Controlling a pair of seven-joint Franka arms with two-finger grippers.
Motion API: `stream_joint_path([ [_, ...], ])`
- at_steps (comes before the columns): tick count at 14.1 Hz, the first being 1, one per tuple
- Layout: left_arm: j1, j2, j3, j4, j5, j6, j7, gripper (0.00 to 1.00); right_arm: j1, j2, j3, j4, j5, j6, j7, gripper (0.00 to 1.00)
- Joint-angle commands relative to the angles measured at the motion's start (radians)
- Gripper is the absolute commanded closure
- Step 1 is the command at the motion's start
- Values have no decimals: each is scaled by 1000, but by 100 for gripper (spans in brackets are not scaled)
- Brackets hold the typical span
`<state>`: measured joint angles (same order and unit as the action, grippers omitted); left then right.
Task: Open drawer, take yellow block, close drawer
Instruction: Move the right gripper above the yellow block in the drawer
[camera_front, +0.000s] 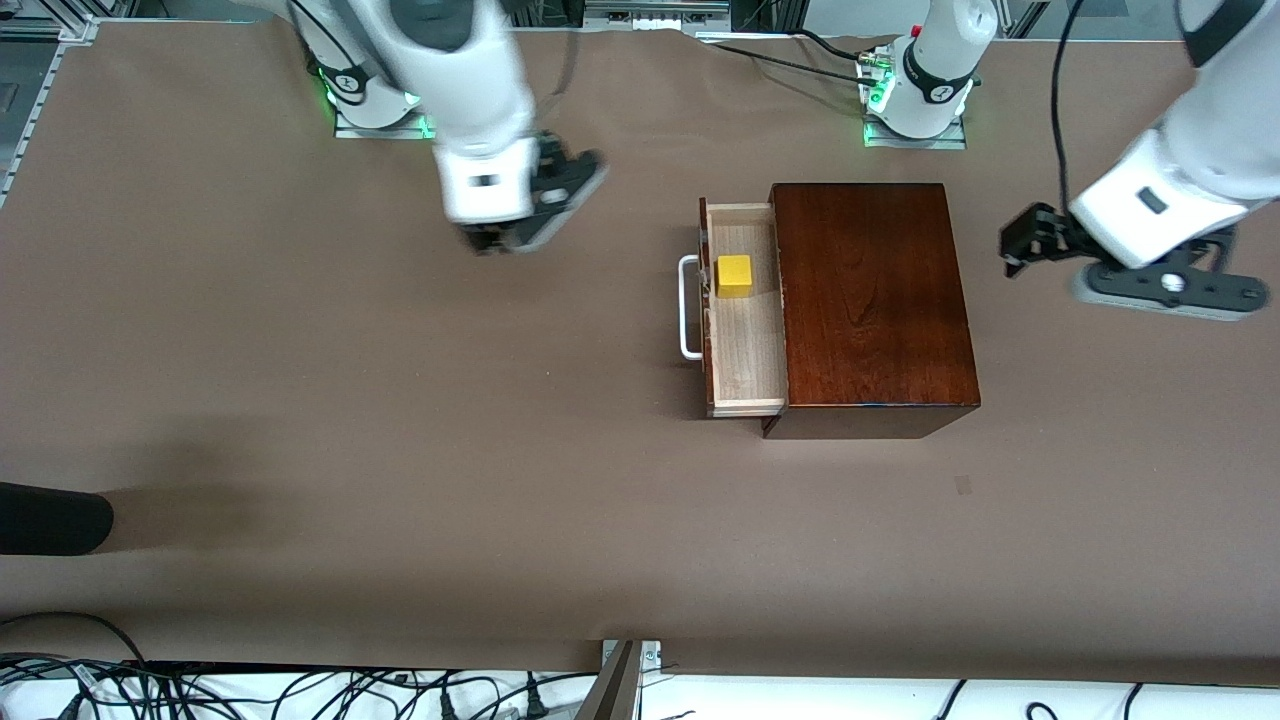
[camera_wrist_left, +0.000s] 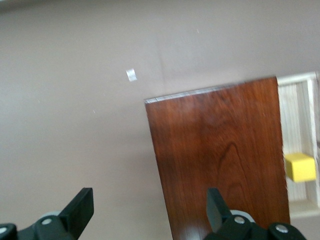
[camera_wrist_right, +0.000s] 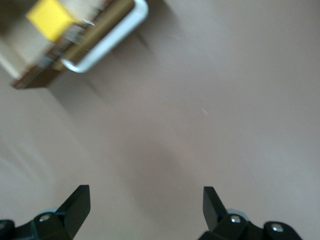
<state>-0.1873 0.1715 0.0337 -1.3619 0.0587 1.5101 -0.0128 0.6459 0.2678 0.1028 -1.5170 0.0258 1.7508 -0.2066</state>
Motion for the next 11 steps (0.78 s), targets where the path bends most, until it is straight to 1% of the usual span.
stream_joint_path([
  [1,83,-141,-12,-288,-22,235,40,0,124,177,-9,193,-10,10,-34,0],
  [3,100,-142,-12,-299,-16,263,40,0,197,279,-9,288,-55,41,-86,0],
  [4,103,-147,-12,-307,-16,263,42,0,224,327,-9,326,-82,71,-138,0],
  [6,101,-150,-12,-307,-16,259,40,0,259,404,-11,400,-112,84,-168,0],
  [7,101,-146,-12,-303,-16,256,42,0,279,427,-11,423,-125,90,-166,0],
  [11,97,-139,-12,-298,-8,260,31,0,327,497,-12,433,-214,228,-224,0],
])
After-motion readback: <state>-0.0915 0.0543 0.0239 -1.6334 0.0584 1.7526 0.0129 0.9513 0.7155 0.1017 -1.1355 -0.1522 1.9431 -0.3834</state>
